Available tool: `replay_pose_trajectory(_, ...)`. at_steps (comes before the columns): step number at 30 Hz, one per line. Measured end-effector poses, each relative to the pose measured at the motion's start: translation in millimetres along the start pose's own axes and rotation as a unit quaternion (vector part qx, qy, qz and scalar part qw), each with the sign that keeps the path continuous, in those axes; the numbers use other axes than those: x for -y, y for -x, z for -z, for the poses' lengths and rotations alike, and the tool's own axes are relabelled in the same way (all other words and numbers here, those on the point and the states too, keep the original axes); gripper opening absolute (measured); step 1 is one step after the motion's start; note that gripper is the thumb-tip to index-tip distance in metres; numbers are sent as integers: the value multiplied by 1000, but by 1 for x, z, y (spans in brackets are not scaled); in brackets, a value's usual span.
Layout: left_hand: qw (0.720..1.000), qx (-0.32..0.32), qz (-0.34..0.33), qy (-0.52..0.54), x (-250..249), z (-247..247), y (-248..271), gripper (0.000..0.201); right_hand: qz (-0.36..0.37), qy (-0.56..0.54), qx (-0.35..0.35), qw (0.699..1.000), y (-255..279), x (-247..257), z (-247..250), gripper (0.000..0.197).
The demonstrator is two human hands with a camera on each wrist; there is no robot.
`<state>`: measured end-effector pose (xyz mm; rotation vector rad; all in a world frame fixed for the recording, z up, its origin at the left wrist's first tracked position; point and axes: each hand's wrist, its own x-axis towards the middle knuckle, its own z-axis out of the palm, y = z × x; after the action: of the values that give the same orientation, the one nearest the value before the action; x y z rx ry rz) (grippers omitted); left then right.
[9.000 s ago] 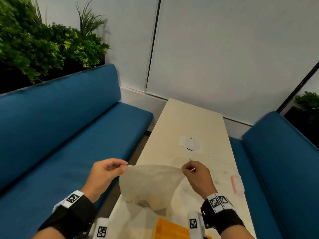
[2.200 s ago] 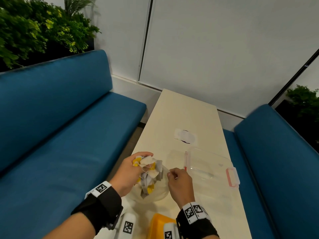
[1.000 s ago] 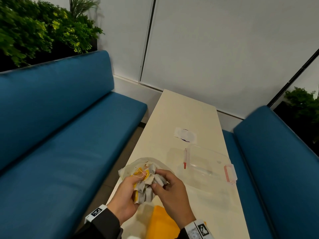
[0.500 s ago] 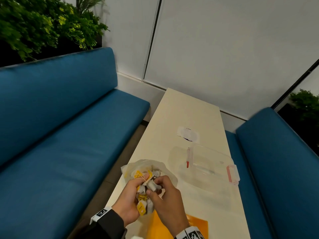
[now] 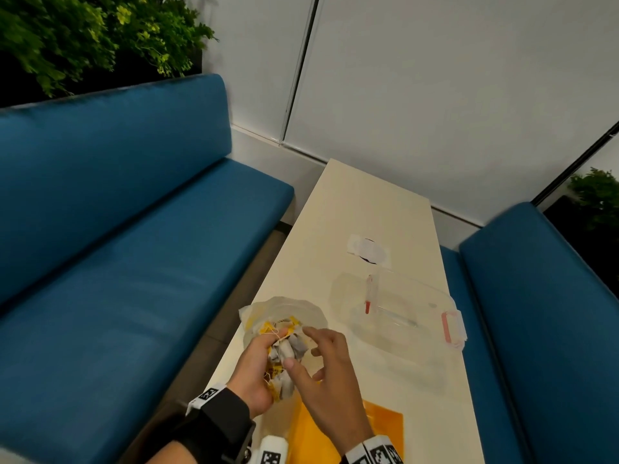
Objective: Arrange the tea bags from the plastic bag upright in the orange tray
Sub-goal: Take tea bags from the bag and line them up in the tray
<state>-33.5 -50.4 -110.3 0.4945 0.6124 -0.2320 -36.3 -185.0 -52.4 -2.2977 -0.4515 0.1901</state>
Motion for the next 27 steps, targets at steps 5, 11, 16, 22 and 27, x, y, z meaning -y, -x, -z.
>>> replay_pose_trajectory(5, 1000, 0, -2, -12, 0, -1, 1, 38, 114, 88, 82, 986, 15, -2, 0, 42)
replay_pose_trajectory(11, 1000, 2, -12, 10, 1, 0, -1, 43, 137, 142, 87, 977, 13, -3, -7, 16)
replay_pose_trajectory(16, 1000, 5, -14, 19, -3, 1, 4, 43, 151, 100, 39, 983, 19, -2, 4, 10)
replay_pose_trajectory(22, 999, -24, -31, -2, -4, 5, 7, 35, 118, 36, 1, 992, 19, -13, 26, 13)
replay_pose_trajectory(27, 1000, -17, -15, -13, -9, 9, 16, 30, 55, 15, 13, 998, 21, -31, 31, 14)
